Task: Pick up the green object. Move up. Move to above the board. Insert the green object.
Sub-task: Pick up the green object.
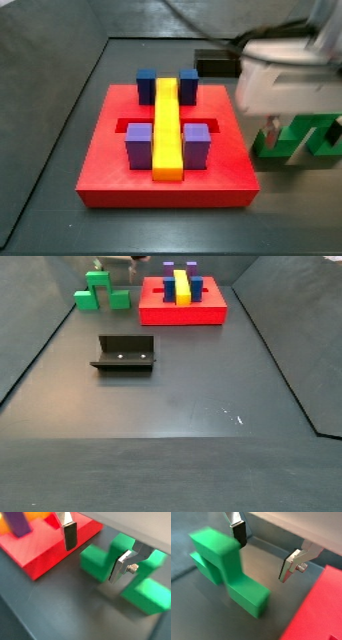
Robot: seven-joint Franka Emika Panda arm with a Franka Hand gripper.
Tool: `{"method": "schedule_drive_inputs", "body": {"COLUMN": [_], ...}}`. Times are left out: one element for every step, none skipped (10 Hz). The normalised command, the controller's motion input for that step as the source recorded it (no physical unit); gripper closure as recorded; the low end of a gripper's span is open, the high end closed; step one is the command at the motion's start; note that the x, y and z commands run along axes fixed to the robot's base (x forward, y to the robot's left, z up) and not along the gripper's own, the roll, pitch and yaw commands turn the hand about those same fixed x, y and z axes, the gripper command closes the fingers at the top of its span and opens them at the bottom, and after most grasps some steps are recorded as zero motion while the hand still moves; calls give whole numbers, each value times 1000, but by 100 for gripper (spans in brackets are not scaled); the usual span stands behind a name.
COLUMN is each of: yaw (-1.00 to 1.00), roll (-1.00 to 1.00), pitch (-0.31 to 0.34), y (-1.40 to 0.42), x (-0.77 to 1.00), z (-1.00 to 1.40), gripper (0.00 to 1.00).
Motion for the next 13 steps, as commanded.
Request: {"method": "schedule_drive_inputs", "body": {"yaw": [-294, -200, -143, -3, 0, 0, 0, 6, 0, 0, -123, -314, -286], "roll": [-243, -139, -91, -93, -217, -140, 37, 74, 159, 7, -24, -97, -57], "pitch": [-31, 0, 0, 34, 50, 91, 40, 0, 0, -19, -53, -90, -126], "y": [260, 217, 174, 157, 246, 143, -171, -326, -631, -554, -617, -614, -606], "x": [980, 1000, 1000, 1000, 860, 589, 243, 0, -49, -46, 0, 226, 406], "z": [474, 0, -283, -266, 0, 20, -66, -51, -40, 0, 0, 0, -140], "gripper": [0, 0, 0, 0, 0, 0, 0, 0, 0, 0, 0, 0, 0]}}
